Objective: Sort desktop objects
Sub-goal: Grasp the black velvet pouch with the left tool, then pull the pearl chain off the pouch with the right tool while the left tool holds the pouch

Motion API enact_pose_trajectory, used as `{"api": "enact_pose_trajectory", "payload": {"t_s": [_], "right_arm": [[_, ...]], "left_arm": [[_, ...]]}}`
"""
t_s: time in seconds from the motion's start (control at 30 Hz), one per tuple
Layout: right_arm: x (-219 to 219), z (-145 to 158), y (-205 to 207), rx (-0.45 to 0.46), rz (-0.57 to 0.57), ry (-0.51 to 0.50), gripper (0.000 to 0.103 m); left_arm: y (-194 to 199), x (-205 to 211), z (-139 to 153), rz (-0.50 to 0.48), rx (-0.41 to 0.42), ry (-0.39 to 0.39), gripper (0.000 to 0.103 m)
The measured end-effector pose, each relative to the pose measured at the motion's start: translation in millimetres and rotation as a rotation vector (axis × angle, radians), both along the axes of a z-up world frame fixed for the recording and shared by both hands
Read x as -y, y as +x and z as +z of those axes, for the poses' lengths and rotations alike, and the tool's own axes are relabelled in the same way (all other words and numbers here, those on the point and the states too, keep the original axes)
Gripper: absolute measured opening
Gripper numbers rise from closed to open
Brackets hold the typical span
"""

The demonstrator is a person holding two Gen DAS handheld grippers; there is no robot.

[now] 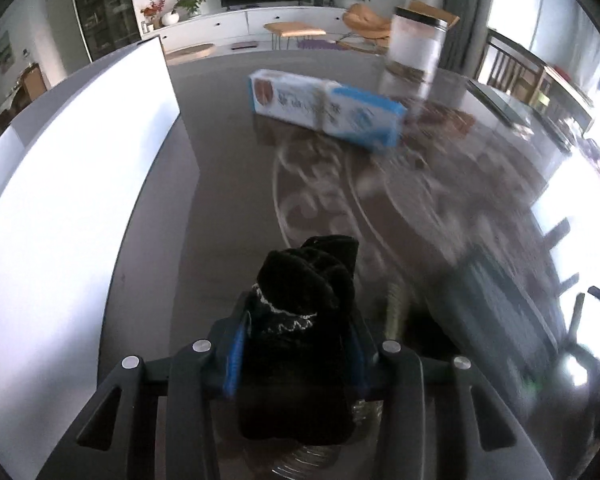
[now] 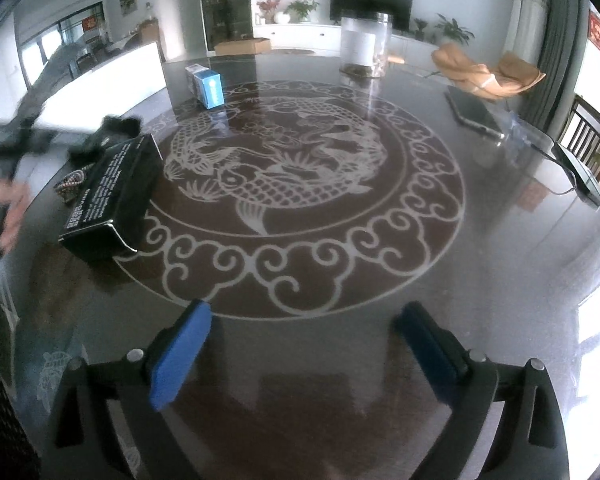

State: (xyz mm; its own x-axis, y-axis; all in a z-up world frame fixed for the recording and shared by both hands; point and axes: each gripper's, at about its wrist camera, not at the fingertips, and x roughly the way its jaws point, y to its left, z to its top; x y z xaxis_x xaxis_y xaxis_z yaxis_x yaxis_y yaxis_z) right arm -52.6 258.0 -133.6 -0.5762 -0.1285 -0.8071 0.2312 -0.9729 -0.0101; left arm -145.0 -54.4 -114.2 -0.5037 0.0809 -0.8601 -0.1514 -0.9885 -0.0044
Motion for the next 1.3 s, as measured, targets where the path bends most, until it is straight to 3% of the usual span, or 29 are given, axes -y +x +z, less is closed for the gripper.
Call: {"api": "enact_pose_trajectory", "payload": {"t_s": [0.2,0.27,0.3,0.33,0.67,0.7,0.77,0.9,0.97,1.07,1.17,1.3], "right_arm": [[-1,0,0,0.000,-0.001,0.001,0.097],[-1,-1,-1,0.002,-0.003,0.000,0.098],[-2,-1,-1,0.003,-0.006,0.001,0.098],[-2,-1,-1,0.004,-0.008,0.001,0.099],[0,2,6,-0.015,-0.048,-0.001,0.103],[7,4,13,0.002,-0.037,-0.075,0.103],[32,4,24,0.028,0.026,-0.128,0.103],[100,3,25,0.019,0.173,-0.035,0.103],[112,6,9,-0.019,0.149,0.039,0.103],[97,16,-24,-0.050,0.040,-0.033,0.102],[78,27,-42,-0.081,-0.082,-0.034,0.102],[81,36,-27,-0.018,-0.039,-0.161,0.103]], "left_arm": [[56,6,2,-0.025,0.028,0.073,0.043],[67,14,3,-0.006,0.031,0.134,0.049],[73,18,3,0.016,0.026,0.142,0.060],[72,20,1,0.034,0.022,0.141,0.070],[93,31,-6,0.065,-0.005,0.081,0.080],[89,29,-7,0.061,-0.007,0.074,0.081],[89,30,-7,0.059,-0.013,0.069,0.082],[85,32,-7,0.060,-0.015,0.080,0.084],[86,34,-6,0.063,-0.016,0.098,0.084],[86,35,-6,0.054,-0.013,0.100,0.084],[85,33,-7,0.046,-0.008,0.093,0.086],[81,37,-6,0.064,-0.003,0.096,0.086]]}}
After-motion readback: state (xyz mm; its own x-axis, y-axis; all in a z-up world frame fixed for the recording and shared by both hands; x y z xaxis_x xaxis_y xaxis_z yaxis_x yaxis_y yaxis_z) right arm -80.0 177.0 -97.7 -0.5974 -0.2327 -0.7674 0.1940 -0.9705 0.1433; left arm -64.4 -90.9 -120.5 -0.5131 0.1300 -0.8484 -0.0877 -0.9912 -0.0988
